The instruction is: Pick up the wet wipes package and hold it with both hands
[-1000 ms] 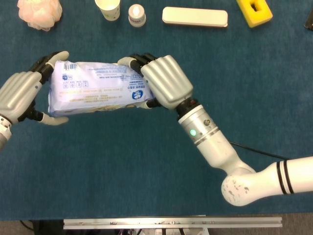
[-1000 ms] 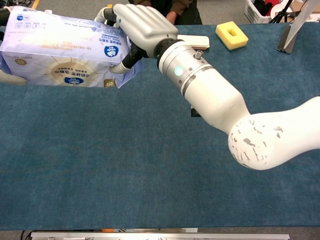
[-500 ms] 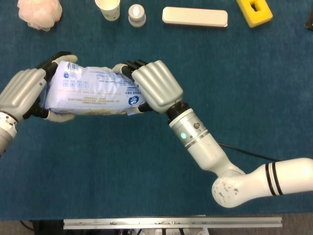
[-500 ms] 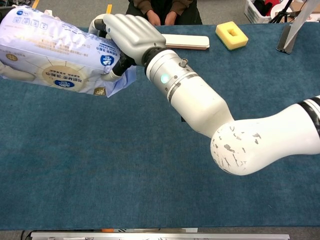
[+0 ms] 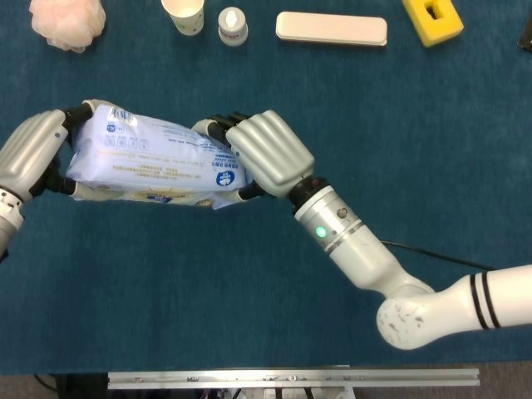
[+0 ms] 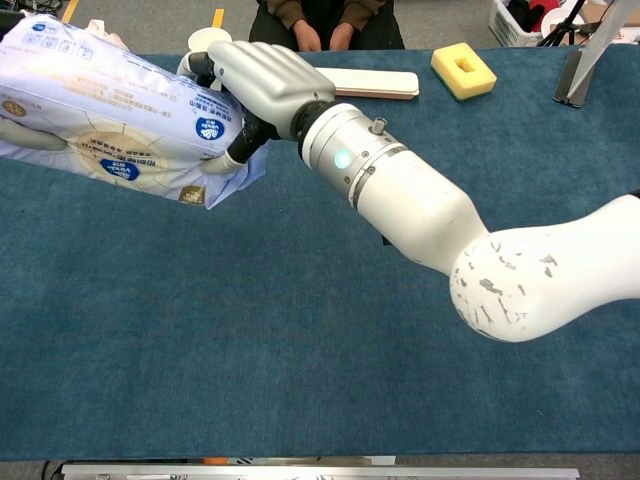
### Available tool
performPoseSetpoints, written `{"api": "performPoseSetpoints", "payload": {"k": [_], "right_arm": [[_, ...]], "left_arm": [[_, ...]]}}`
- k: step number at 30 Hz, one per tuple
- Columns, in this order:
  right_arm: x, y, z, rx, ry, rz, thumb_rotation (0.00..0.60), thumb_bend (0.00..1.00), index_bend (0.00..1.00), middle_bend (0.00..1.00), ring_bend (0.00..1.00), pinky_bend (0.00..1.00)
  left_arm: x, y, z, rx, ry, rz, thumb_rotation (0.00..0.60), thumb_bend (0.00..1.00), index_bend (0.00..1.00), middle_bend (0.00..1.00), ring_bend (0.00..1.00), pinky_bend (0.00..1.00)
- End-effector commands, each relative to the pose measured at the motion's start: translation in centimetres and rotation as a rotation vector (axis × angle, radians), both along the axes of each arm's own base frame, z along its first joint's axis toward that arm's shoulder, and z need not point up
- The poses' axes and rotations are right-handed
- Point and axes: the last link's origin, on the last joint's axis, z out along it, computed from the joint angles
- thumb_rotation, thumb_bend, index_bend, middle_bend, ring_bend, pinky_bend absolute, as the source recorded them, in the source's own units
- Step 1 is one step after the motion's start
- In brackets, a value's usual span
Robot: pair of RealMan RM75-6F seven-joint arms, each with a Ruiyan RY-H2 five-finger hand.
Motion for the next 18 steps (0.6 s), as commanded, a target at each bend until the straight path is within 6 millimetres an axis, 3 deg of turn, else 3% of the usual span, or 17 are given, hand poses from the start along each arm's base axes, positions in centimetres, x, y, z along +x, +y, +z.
{"api": "performPoseSetpoints", "payload": {"k": [1,6,11,18], "right_arm": [[-0.7,0.1,0.4,0.044,0.023,0.002,0.600,0.33,0.03,0.16,0.21,0.36],[-1.4,0.1,1.9,0.057,0.020,0.004,0.600,0.22,0.00,0.01,0.06,0.22],[-2.4,0.1,3.9,0.033,0.011,0.012,0.600,0.20,0.00,0.00,0.05,0.22],[-5.4,0.2,7.9,-0.030,0.036,0.004,0.600,0.20,0.00,0.00,0.05,0.21]], "left_arm": [[-0.4,0.1,0.1,0.001,-0.018,0.021,0.600,0.19,0.58,0.53,0.58,0.79],[-1.0,0.1,0.5,0.011,-0.057,0.054,0.600,0.19,0.58,0.53,0.58,0.79],[-1.5,0.0,0.9,0.024,-0.079,0.068,0.600,0.19,0.58,0.54,0.58,0.79],[-1.8,-0.2,1.4,0.035,-0.089,0.066,0.600,0.19,0.58,0.54,0.58,0.79]]}}
